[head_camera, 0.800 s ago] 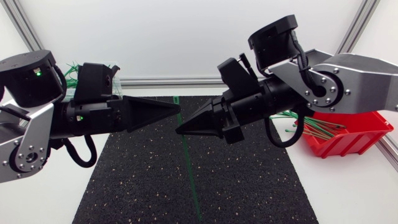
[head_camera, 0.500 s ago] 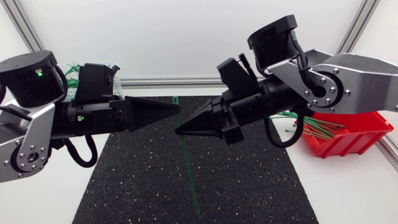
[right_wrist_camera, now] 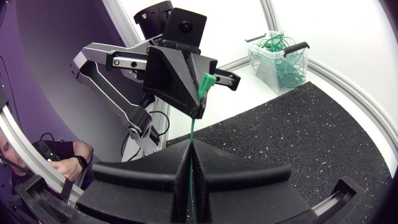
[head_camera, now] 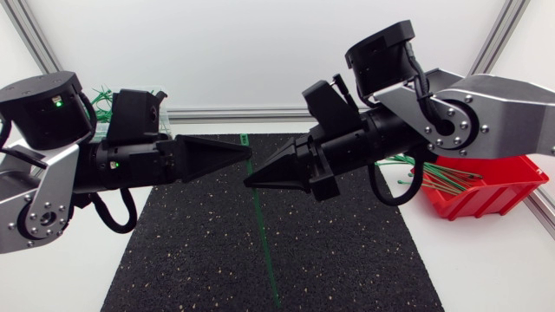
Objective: Take a green cable tie from the red box, thread the tail through the head to close it, then place it in the transparent bin on the left.
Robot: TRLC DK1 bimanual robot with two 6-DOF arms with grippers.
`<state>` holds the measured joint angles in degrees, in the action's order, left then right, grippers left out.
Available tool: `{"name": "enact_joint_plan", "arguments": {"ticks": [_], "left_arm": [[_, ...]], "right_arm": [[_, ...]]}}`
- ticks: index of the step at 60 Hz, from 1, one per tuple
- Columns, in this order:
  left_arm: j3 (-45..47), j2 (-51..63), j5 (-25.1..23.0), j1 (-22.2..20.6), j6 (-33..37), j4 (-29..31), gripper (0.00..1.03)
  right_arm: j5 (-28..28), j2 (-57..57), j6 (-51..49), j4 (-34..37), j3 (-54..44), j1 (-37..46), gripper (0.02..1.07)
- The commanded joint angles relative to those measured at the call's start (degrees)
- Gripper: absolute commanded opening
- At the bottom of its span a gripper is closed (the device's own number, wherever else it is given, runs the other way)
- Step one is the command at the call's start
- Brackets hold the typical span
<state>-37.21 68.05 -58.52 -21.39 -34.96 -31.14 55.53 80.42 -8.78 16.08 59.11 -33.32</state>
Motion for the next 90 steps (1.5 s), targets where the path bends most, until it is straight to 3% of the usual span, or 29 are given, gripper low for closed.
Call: {"name": "enact_joint_plan", "arguments": {"ticks": [1,44,50,60,70,78,85,90], "left_arm": [[1.2,0.7,-0.8,-0.1,-1.7,-0.8,0.04],[0.2,1.2,-0.8,-0.1,-4.2,-0.8,0.04],[-0.3,1.3,-0.9,0.8,-5.4,-0.8,0.04],[-1.2,1.3,-2.8,3.5,-8.1,-0.4,0.04],[-3.9,2.4,-5.5,8.2,-13.3,0.1,0.04],[-6.3,4.9,-8.2,10.8,-15.9,2.0,0.04],[-7.3,6.1,-9.2,11.9,-15.9,3.6,0.04],[-7.8,6.8,-9.2,12.3,-15.9,4.6,0.04]], "right_arm": [[0.5,-0.5,1.2,-0.8,-1.5,-0.4,0.07],[-2.0,-0.2,1.6,-1.7,-2.4,-1.8,0.09],[-3.5,-1.9,1.4,-0.7,-2.3,-0.4,0.37],[-7.4,-4.6,-2.9,5.0,-2.2,0.8,0.57],[-14.5,-5.4,-6.6,10.8,-2.6,0.9,0.91],[-20.1,-6.2,-9.3,11.2,-3.7,0.4,1.01],[-22.7,-6.9,-12.1,10.5,-4.6,0.0,1.01],[-29.4,-7.0,-15.5,10.2,-4.9,-1.1,1.01]]}}
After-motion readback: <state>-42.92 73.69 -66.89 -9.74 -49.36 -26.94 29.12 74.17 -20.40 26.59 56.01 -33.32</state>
